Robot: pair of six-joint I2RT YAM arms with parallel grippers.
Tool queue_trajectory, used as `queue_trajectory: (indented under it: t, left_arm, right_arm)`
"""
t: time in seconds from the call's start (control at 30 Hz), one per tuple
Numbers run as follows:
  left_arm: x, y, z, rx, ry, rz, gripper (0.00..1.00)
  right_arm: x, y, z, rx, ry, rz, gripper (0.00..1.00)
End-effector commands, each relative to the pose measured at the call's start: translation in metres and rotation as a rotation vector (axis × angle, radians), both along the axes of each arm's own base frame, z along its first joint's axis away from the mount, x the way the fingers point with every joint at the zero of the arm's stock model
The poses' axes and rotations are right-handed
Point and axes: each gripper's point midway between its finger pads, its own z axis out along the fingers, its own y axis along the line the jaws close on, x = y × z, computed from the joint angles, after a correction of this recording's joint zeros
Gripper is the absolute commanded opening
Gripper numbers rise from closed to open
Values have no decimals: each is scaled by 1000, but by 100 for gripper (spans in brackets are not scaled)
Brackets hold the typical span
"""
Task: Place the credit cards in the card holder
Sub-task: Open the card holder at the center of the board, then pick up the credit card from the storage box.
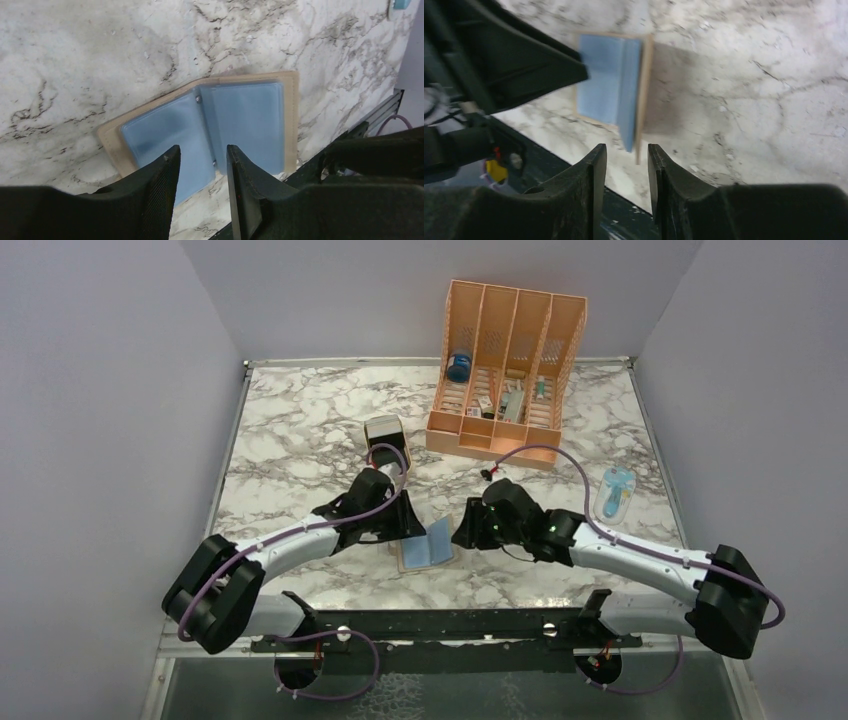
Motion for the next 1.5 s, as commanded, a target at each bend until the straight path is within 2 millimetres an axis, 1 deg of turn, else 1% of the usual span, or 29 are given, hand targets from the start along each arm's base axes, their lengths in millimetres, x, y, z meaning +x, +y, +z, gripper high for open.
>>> queue_trajectory:
  t: [0.0, 0.07, 0.13, 0.23, 0.3, 0.37, 0.4, 0.47, 0.57, 0.7, 0.83, 0.9, 1.0, 1.07, 1.1, 1.17, 1.23, 1.3, 1.37, 1.47]
  left_arm:
    - [5, -16, 12, -101, -36, -32, 41]
    - [5, -24, 16, -144, -34, -45, 41]
    - [4, -29, 18, -169, -24, -58, 40]
    - [4, -35, 17, -182, -11, -72, 39]
    - [6, -35, 14, -161, -1, -67, 38]
    - [12, -24, 8, -76, 1, -26, 37]
    - [15, -15, 4, -19, 0, -1, 37]
    - [26, 4, 6, 78, -31, 63, 38]
    - [43, 27, 23, 132, -90, 137, 42]
    - [70, 57, 52, 229, -188, 205, 46]
    - [103, 82, 74, 365, -258, 224, 46]
    - [123, 92, 84, 452, -308, 208, 45]
    - [150, 95, 97, 558, -410, 70, 46]
    - [169, 94, 105, 622, -483, -64, 48]
    - [177, 92, 108, 632, -507, -118, 49]
    - [191, 94, 114, 665, -526, -190, 51]
    - [209, 94, 125, 675, -558, -261, 52]
    - [215, 92, 118, 693, -569, -387, 52]
    - [221, 93, 101, 742, -568, -501, 52]
    - [227, 96, 89, 806, -593, -618, 52]
  right_arm:
    - [-2, 22, 44, 120, -49, 72, 37]
    - [-3, 35, 54, 167, -62, 107, 38]
    - [-3, 45, 57, 183, -65, 129, 38]
    - [-4, 54, 52, 175, -60, 149, 38]
    - [-5, 59, 48, 169, -59, 153, 39]
    - [-5, 63, 39, 154, -48, 158, 41]
    - [-4, 64, 35, 142, -47, 154, 43]
    - [2, 63, 26, 108, -54, 134, 47]
    - [12, 58, 8, 22, -58, 102, 54]
    - [16, 56, -9, -48, -39, 94, 57]
    - [16, 55, -26, -130, -32, 104, 58]
    - [16, 51, -36, -184, -18, 93, 59]
    - [16, 48, -47, -223, -10, 90, 60]
    - [15, 46, -53, -239, -4, 93, 61]
    - [15, 45, -54, -246, -5, 93, 61]
    - [17, 44, -55, -258, -14, 92, 62]
    - [18, 44, -55, -267, -19, 98, 62]
    - [20, 46, -54, -273, -23, 106, 62]
    - [21, 47, -53, -276, -28, 111, 62]
    - [23, 48, -48, -275, -35, 111, 62]
